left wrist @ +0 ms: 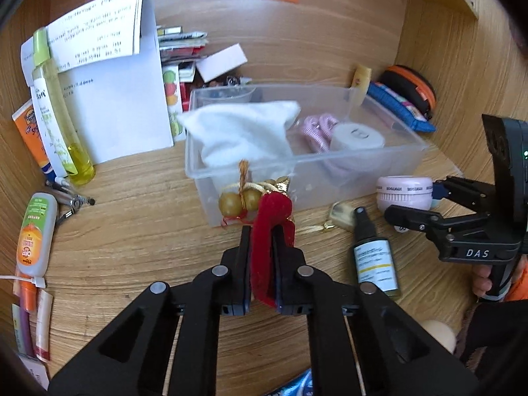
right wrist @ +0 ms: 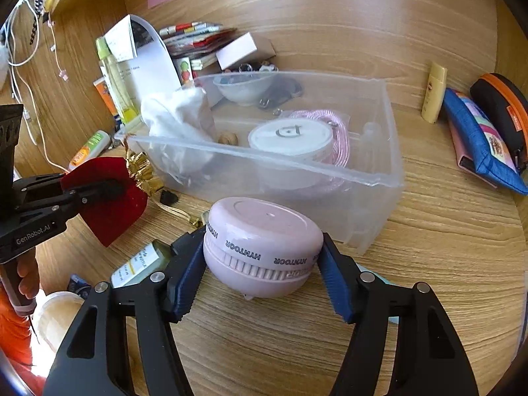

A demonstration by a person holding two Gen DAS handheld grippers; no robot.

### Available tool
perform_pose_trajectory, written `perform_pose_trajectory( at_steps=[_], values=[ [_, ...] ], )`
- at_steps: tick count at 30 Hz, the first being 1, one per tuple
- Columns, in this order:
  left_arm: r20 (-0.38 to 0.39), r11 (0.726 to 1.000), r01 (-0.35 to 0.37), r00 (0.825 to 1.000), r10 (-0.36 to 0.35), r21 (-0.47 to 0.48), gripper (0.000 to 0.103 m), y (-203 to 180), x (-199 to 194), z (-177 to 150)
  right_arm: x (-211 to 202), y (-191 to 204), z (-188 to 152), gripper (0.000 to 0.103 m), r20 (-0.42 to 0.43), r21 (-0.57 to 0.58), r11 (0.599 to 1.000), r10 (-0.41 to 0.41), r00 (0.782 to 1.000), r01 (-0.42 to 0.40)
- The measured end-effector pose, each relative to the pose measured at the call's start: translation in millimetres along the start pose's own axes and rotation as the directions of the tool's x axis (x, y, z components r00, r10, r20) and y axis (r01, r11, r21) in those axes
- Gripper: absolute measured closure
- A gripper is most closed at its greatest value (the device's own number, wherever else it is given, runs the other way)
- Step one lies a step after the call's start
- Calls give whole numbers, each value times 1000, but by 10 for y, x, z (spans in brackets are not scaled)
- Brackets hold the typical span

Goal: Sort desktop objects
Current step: 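Grasp the red velvet pouch with the left gripper while the right grasps the pink round fan, then carry the red pouch and pink fan over the box with both grippers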

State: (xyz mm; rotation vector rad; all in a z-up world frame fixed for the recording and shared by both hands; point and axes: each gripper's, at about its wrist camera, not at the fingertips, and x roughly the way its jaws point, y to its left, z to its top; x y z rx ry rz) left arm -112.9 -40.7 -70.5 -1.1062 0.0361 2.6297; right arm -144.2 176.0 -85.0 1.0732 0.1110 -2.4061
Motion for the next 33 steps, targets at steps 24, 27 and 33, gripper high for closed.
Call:
perform_pose_trajectory(
  at_steps=[24, 27, 33],
  values=[
    [154, 995, 100, 983, -98, -5, 94, -124, -340, 591, -562, -127, 323, 41, 149, -14, 1000, 3, 989, -1],
    [164, 995, 96, 982, -94, -3, 94, -97, -357, 729, -582, -135, 410, 41, 165, -26, 1000, -3, 986, 7],
    [181, 998, 67, 981, -66, 4, 94, -56, -349, 969, -521, -151, 629, 41, 179, -60, 998, -10, 984, 21]
  ],
)
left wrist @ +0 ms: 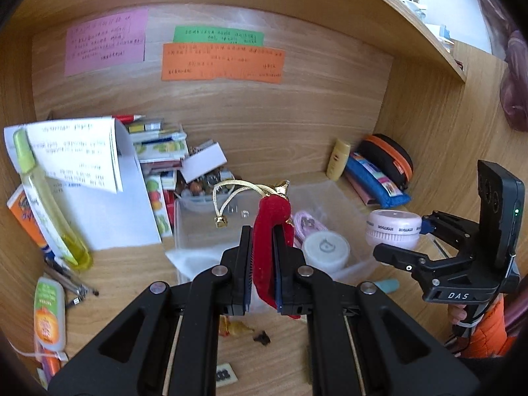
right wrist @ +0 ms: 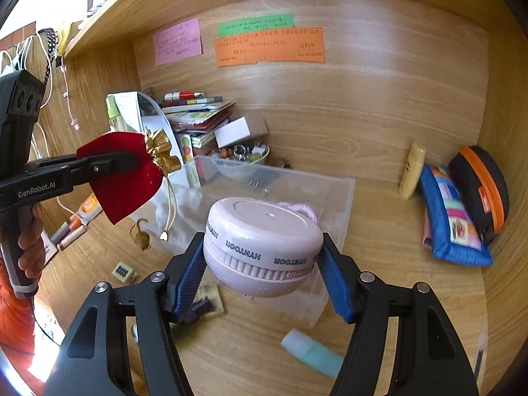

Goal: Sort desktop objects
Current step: 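Carry the red pouch and pink fan over the box with both grippers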

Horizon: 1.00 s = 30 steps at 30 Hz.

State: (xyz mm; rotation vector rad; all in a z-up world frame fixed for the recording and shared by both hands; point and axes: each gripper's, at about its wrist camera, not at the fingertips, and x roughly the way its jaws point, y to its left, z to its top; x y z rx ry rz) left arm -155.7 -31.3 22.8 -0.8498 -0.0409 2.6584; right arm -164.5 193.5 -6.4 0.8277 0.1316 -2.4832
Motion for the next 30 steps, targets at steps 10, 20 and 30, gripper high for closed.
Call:
perform_pose_trajectory(
  at_steps=[10, 20, 30],
  values=[
    [-27, 1000, 4, 1000, -4, 15, 94, -20, 290, 132, 314, -81, 238, 41, -22, -10, 1000, -1, 1000, 1],
    [-120, 999, 28, 992, -25, 23, 94, 0, 737, 128, 764, -212, 339, 41, -115, 7, 1000, 0, 993, 1],
    [-202, 999, 35, 979, -28, 31, 89, 42, 1018, 18, 1093, -214, 369, 41, -194, -32, 999, -40, 980, 34]
  ],
)
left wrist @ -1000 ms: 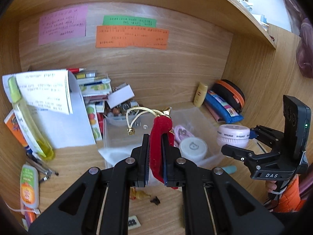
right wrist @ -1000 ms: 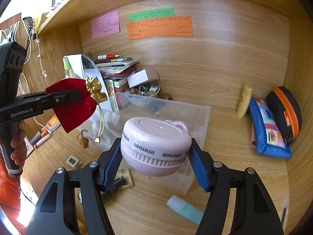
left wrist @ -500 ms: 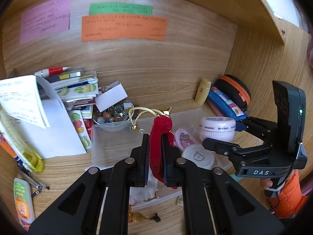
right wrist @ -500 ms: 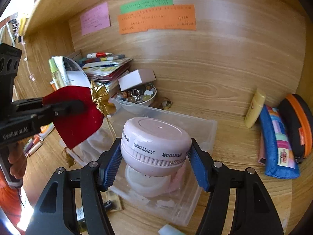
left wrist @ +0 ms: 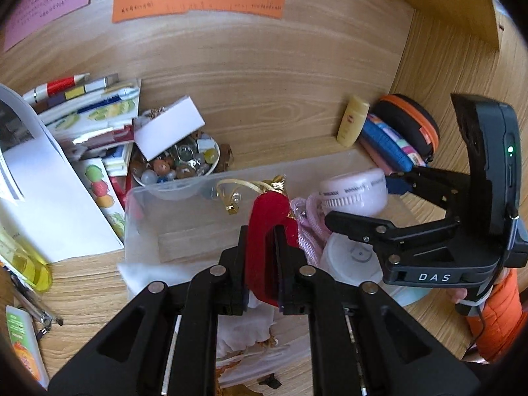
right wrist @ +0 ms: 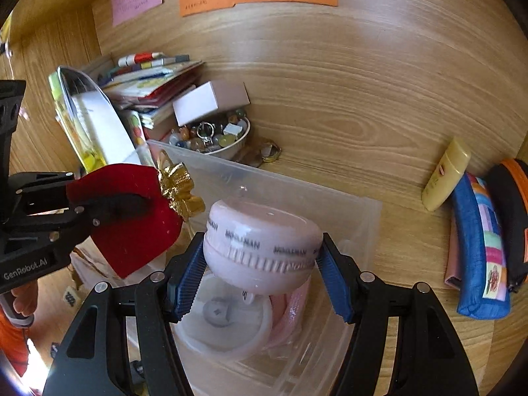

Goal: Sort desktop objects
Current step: 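Carry the red pouch and pink fan over the box with both grippers, then open both grippers to drop the red pouch and pink fan into the box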

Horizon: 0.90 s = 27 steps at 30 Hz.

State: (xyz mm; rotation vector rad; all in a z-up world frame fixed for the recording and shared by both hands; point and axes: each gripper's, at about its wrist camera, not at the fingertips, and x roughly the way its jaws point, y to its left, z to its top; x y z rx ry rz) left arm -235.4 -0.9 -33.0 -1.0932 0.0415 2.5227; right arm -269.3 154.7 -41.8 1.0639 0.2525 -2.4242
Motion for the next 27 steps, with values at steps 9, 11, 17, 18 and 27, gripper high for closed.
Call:
perform_pose_trajectory(
  at_steps=[9, 11, 17, 18, 27],
  values=[
    [-13, 999, -50, 999, 50, 8, 66, -18, 1, -53, 76, 139, -29, 41, -24, -73, 995, -64, 998, 63],
    [-13, 998, -59, 998, 59, 13, 63, -38, -14, -65, 71, 156, -35, 41, -24, -77, 995, -63, 998, 61],
    [10, 996, -92, 996, 91, 22, 50, -90, -128, -101, -55, 186, -43, 41, -2, -83, 995, -63, 998, 63],
    [15, 995, -96, 995, 96, 24, 47, -103, -152, -102, -84, 183, -48, 41, 1, -80, 995, -65, 998, 64],
    [107, 989, -144, 984, 139, 39, 19, -202, -507, -120, -411, 104, -136, 26, 41, -19, 999, -42, 998, 43]
  ],
)
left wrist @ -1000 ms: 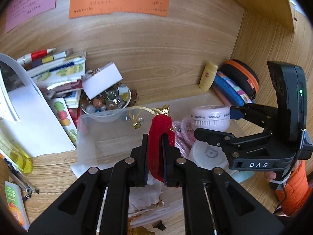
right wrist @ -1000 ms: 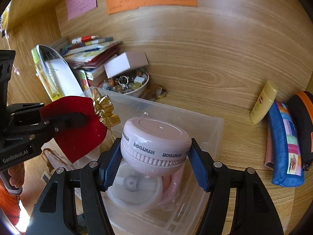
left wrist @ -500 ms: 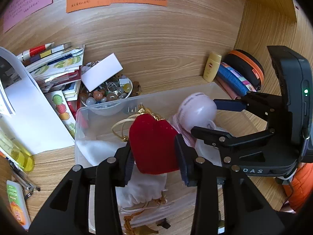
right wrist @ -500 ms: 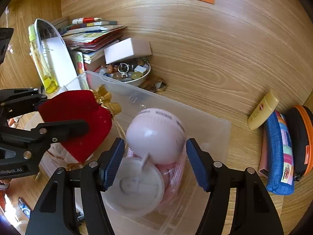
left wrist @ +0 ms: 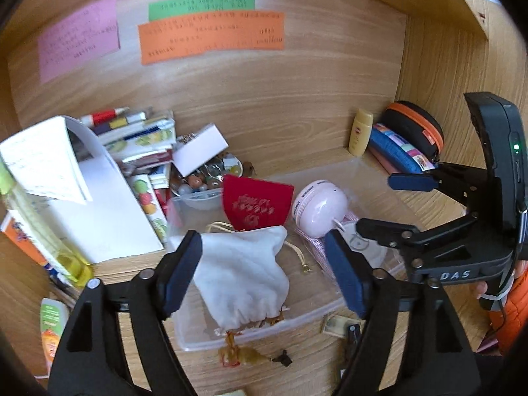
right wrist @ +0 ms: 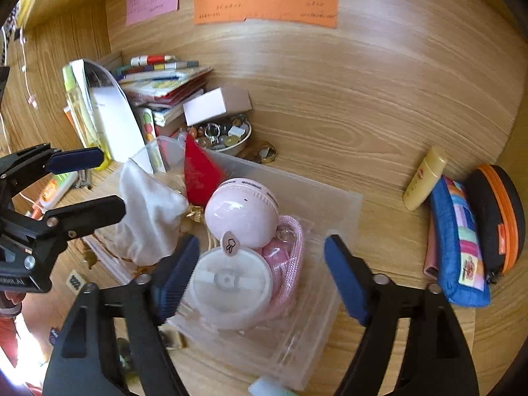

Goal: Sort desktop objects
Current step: 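Open both grippers to drop the red pouch and pink fan into the box, then grasp the grey domino block with the left gripper while the right grasps the light-blue bottle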

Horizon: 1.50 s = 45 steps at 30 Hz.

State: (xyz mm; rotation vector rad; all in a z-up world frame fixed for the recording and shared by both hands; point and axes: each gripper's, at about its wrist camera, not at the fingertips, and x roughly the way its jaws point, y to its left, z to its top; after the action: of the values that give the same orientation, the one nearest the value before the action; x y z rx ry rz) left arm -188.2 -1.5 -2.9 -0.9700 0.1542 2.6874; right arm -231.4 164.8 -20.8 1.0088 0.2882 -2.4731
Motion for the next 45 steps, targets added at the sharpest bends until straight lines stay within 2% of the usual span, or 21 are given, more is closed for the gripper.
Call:
perform_pose_trajectory(
  at_steps=[2, 4, 6, 14, 20, 24, 27, 33, 38, 45],
  values=[
    [21, 1000, -29, 999, 29, 2, 11, -2, -88, -16, -85, -11, -26, 26, 10, 7, 1000, -2, 1000, 2],
    [43, 998, -58, 997, 57, 6, 11, -7, -181, -39, -169, -25, -60, 25, 19, 13, 1000, -5, 1000, 5],
    [52, 998, -67, 996, 67, 1, 9, 13, -263, -71, -261, -32, -109, 19, 25, 17, 1000, -10, 1000, 10],
    [47, 993, -112, 992, 113, -35, 6, 171, -488, -344, -554, -126, -414, 18, 40, 52, 998, -27, 999, 25],
    [13, 982, -174, 984, 175, -73, 6, 279, -567, -631, -649, -212, -659, 18, 28, 100, 994, -46, 999, 43],
    [-9, 980, -175, 985, 175, -96, 5, 326, -595, -836, -634, -231, -828, 18, 10, 147, 987, -66, 998, 64],
    [-58, 975, -188, 982, 182, -119, 5, 363, -533, -1020, -613, -238, -967, 18, 5, 187, 980, -72, 997, 70],
    [-122, 972, -207, 974, 193, -110, 5, 342, -441, -1258, -638, -290, -1218, 18, -9, 279, 958, -70, 998, 70],
    [-165, 971, -210, 968, 190, -113, 5, 329, -336, -1374, -615, -282, -1352, 18, -36, 292, 950, -108, 993, 114],
    [-210, 966, -238, 954, 213, -102, 5, 306, -203, -1431, -446, -234, -1401, 18, -100, 265, 960, -70, 993, 95]
  ],
)
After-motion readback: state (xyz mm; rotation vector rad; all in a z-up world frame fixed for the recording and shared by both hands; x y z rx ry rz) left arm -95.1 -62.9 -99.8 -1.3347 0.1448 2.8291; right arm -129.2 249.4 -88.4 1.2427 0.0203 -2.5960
